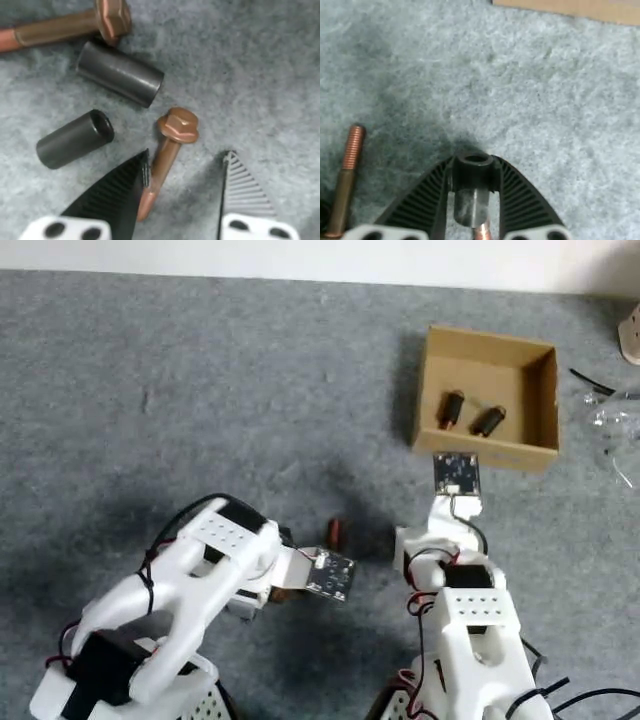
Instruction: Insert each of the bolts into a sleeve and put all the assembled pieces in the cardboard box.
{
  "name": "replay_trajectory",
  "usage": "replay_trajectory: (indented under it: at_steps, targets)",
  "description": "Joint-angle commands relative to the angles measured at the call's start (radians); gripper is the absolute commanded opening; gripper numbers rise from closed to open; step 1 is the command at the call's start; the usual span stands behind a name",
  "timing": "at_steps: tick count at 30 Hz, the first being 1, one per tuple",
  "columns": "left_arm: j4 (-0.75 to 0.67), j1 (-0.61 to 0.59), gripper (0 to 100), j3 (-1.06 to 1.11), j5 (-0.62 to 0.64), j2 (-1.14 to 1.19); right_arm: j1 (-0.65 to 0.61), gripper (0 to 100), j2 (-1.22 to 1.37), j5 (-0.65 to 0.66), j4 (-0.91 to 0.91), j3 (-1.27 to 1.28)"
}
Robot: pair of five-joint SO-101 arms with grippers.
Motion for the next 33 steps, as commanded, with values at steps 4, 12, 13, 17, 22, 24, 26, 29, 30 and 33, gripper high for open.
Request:
replay_trajectory:
  at_steps: [4,12,13,17,22,24,26,29,30,33]
  targets:
    - [-0.029,-0.013,22,-0.039,0.012,0.028,0.018,0.4,0.001,-0.012,-0.035,-0.051]
    - [-0.041,-0.015,22,-0.054,0.063,0.027,0.018,0.4,0.001,-0.012,-0.035,-0.050]
    - [-0.041,-0.015,21,-0.061,0.068,0.027,0.018,0.4,0.001,-0.012,-0.035,-0.050]
    - [-0.041,-0.015,7,-0.070,0.083,0.028,0.018,0.4,0.001,-0.012,-0.035,-0.050]
    - [-0.041,-0.015,2,-0.070,0.083,0.028,0.018,0.4,0.001,-0.012,-0.035,-0.051]
    - [-0.041,-0.015,1,-0.070,0.083,0.028,0.010,0.4,0.001,-0.012,-0.035,-0.051]
    - [-0.041,-0.015,1,-0.068,0.083,0.028,0.001,0.4,0.001,-0.011,-0.035,-0.048]
    - [-0.041,-0.015,1,-0.073,0.084,0.024,0.004,0.4,0.001,-0.011,-0.035,-0.051]
    - [-0.040,-0.016,1,-0.073,0.084,0.021,0.002,0.4,0.001,-0.011,-0.035,-0.050]
    - [-0.035,-0.018,1,-0.097,0.094,0.019,0.002,0.4,0.001,-0.011,-0.056,-0.048]
